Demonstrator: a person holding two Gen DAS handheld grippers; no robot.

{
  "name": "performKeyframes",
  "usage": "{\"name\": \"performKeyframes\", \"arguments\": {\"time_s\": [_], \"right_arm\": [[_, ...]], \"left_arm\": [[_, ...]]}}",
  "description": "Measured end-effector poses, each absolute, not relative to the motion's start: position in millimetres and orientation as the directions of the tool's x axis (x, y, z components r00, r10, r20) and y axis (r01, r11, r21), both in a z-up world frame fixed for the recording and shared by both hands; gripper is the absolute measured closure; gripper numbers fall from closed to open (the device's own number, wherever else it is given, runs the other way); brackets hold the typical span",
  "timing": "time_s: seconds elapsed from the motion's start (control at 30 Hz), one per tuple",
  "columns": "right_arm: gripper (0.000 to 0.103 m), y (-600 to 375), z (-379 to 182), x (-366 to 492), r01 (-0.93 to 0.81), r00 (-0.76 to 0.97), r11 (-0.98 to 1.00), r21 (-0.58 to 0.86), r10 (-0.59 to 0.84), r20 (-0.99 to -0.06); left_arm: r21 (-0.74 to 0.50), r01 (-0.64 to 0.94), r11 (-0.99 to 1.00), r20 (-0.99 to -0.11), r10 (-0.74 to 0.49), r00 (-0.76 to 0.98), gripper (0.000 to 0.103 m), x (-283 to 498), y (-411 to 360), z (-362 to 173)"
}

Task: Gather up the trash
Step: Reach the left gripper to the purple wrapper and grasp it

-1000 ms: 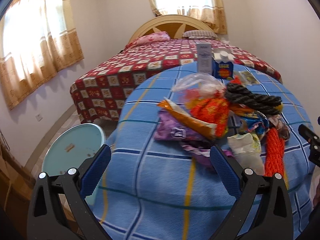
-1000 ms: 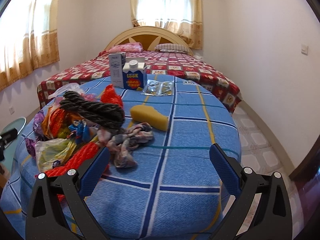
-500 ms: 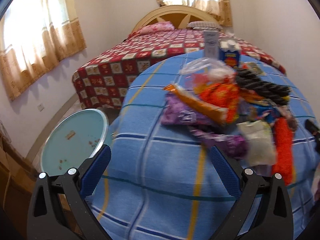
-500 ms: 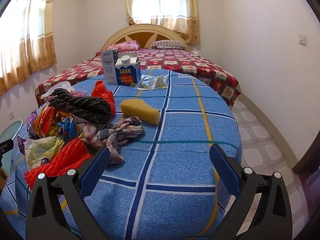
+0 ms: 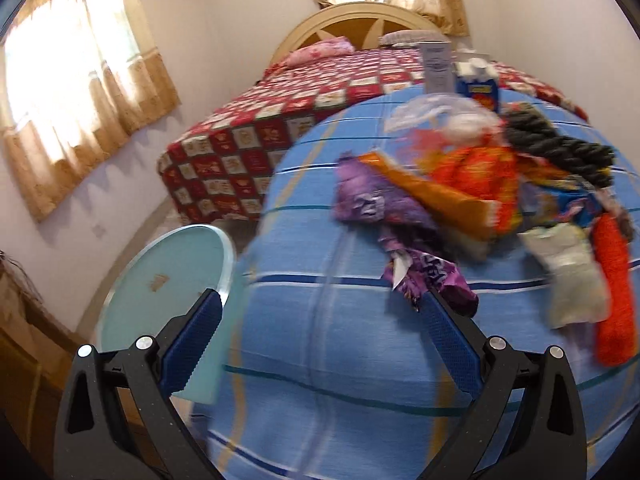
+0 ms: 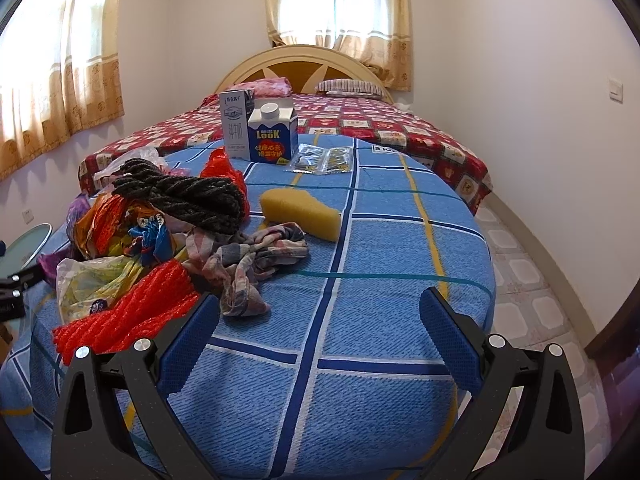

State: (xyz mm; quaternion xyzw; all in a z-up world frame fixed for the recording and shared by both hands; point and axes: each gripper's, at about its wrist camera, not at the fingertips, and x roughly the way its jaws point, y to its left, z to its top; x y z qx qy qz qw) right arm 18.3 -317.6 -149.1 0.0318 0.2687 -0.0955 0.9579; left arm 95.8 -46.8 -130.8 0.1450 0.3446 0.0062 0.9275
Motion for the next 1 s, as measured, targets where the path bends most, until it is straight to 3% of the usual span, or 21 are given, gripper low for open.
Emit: {"name": "performKeyframes", "arguments": {"time_s": [0.27, 0.67, 0.73, 0.8, 0.83, 0.9, 0.97, 1.0], "right_arm": [[0.005, -310.1, -148.9, 17.4, 0.191, 0.843, 0.982, -0.006, -0.167, -0.512], [0.006, -334.1, -154.0, 23.1, 0.261, 0.813, 0.964, -0.051, -0.248, -0.528], [0.006, -337.6, -154.2, 24.3, 0.254, 0.812, 0.967, -0.031, -0.231, -0.536], [0.009, -338.6, -151.9, 27.0, 0.233, 0.819, 0.972, 0.004, -0.194, -0.540], [0.014, -338.4, -150.1, 28.5, 0.225, 0.823, 0.974, 0.012, -0.183, -0.538], [0.023, -334.4, -143.0, 33.6, 0.188, 0.835, 0.981, 0.045, -0.136, -0.533], [0.028, -329.0, -135.9, 38.9, 0.156, 0.846, 0.985, 0.066, -0.099, -0.524], [0.028, -324.6, -131.6, 41.8, 0.139, 0.853, 0.988, 0.074, -0.081, -0.515]], "left_arm": [[0.254, 0.000, 0.967, -0.609, 0.159, 0.777, 0.006, 91.7, -9.5, -109.3], [0.194, 0.139, 0.971, -0.659, 0.024, 0.752, 0.008, 98.9, -73.3, -129.9], [0.186, 0.150, 0.971, -0.672, 0.015, 0.741, 0.019, 102.4, -70.2, -135.1], [0.167, 0.169, 0.971, -0.690, -0.008, 0.724, 0.044, 107.6, -63.8, -137.7], [0.154, 0.178, 0.972, -0.696, -0.021, 0.718, 0.050, 109.3, -60.2, -137.9], [0.135, 0.198, 0.971, -0.702, -0.048, 0.711, 0.077, 111.1, -54.0, -136.0], [0.140, 0.206, 0.969, -0.695, -0.052, 0.717, 0.089, 111.0, -50.2, -133.0], [0.136, 0.205, 0.969, -0.694, -0.055, 0.718, 0.090, 110.7, -47.2, -132.2]]}}
